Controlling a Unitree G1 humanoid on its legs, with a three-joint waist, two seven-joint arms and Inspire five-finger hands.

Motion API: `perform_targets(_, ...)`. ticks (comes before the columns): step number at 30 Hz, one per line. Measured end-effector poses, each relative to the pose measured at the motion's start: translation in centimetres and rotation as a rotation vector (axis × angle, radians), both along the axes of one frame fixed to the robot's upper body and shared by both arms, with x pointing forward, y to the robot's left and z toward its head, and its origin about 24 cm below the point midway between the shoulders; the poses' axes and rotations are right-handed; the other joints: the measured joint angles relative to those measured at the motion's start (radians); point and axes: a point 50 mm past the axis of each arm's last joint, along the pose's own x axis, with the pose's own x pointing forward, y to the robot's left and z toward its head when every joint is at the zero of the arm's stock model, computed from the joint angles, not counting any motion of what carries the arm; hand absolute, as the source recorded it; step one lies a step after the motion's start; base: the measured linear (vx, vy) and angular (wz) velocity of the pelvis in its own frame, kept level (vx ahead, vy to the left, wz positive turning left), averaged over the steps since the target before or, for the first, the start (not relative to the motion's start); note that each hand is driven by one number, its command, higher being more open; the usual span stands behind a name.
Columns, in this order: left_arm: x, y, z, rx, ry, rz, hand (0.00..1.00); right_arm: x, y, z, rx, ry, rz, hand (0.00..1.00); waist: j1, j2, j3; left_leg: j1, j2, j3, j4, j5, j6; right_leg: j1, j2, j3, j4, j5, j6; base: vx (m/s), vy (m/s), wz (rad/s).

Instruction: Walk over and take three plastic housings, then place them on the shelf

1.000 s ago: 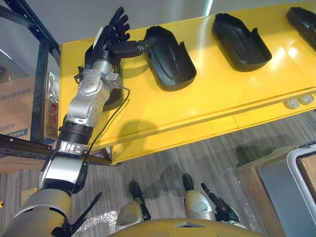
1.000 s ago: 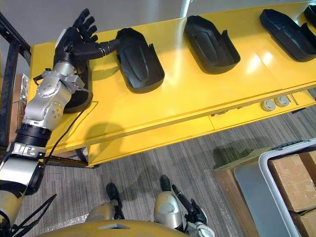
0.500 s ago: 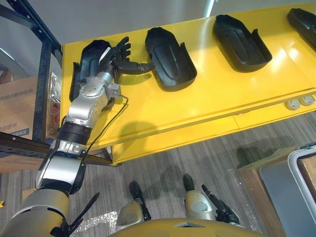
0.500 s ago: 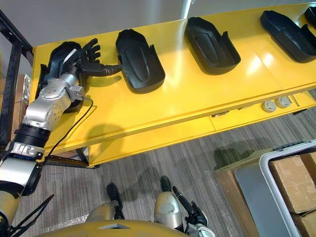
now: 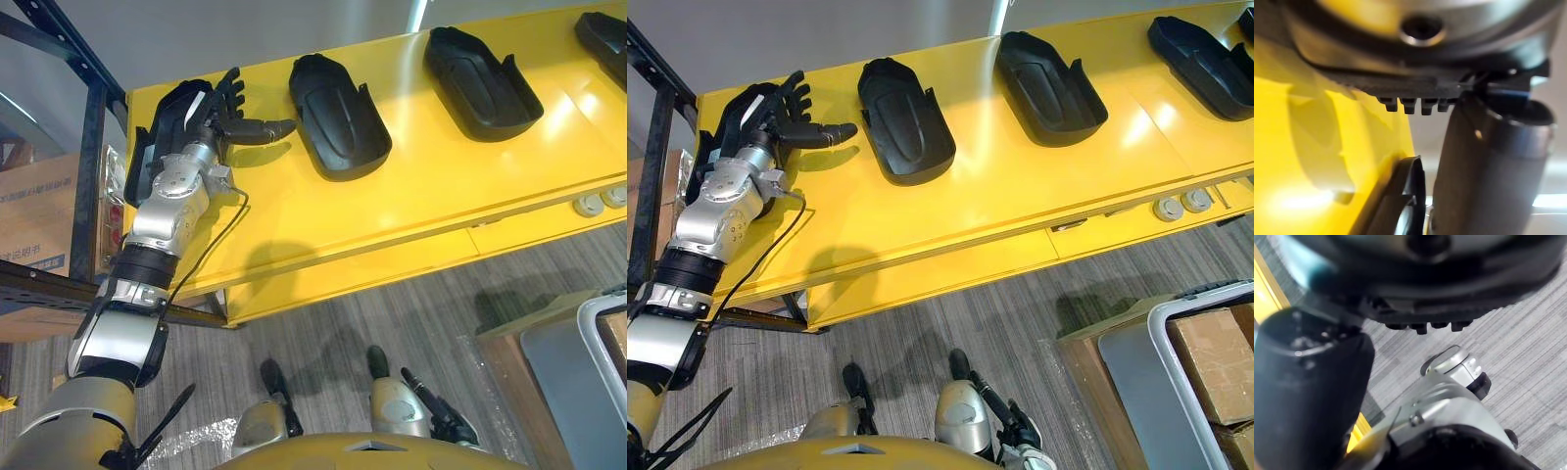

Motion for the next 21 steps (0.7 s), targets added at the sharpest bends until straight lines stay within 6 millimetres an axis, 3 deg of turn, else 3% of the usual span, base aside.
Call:
perform_targets(8,-2.9,-1.4,6.6,-0.171,-0.379,-0.045,1.00,-0.6,-0.3,0.0,-0.001,0.009,-0.038,1.00,-0.003,0.016,-0.007,0.016,0.000,0.000,0.000,-0.001,-0.001,0.016,0.000,-0.001,-0.002,0.000,0.000,0.00,0.000,0.00)
perform_targets(10,-3.4,-1.4,7.4,-0.187,-0.419,-0.039,1.00,-0.8,-0.4,-0.1,-0.002,0.015,-0.046,1.00,-0.003,0.024,-0.012,0.018,0.000,0.000,0.000,-0.001,0.000,0.017,0.000,-0.001,-0.002,0.000,0.000,0.00,0.000,0.00)
perform_targets(13,-3.9,-0.7,8.1,-0.204,-0.453,0.014,1.00,-1.2,-0.6,-0.1,-0.003,0.021,-0.062,1.00,-0.001,0.035,-0.019,0.027,0.000,0.000,-0.001,0.000,0.000,0.025,0.000,-0.001,-0.002,0.000,0.001,0.00,0.000,0.00)
perform_targets(16,-4.4,1.6,8.6,-0.186,-0.477,0.119,1.00,-1.6,-0.6,-0.1,-0.003,0.028,-0.064,1.00,-0.001,0.037,-0.021,0.033,0.001,0.000,-0.001,0.000,0.000,0.032,0.000,-0.005,-0.003,-0.001,0.001,0.00,0.000,0.00)
perform_targets(21,-6.3,5.1,7.3,-0.098,-0.465,0.227,1.00,-2.1,-0.7,-0.2,-0.012,0.046,-0.048,1.00,0.013,0.038,-0.022,0.032,0.001,-0.006,-0.001,0.000,0.000,0.037,-0.001,-0.014,-0.005,-0.001,0.001,0.00,-0.002,0.05)
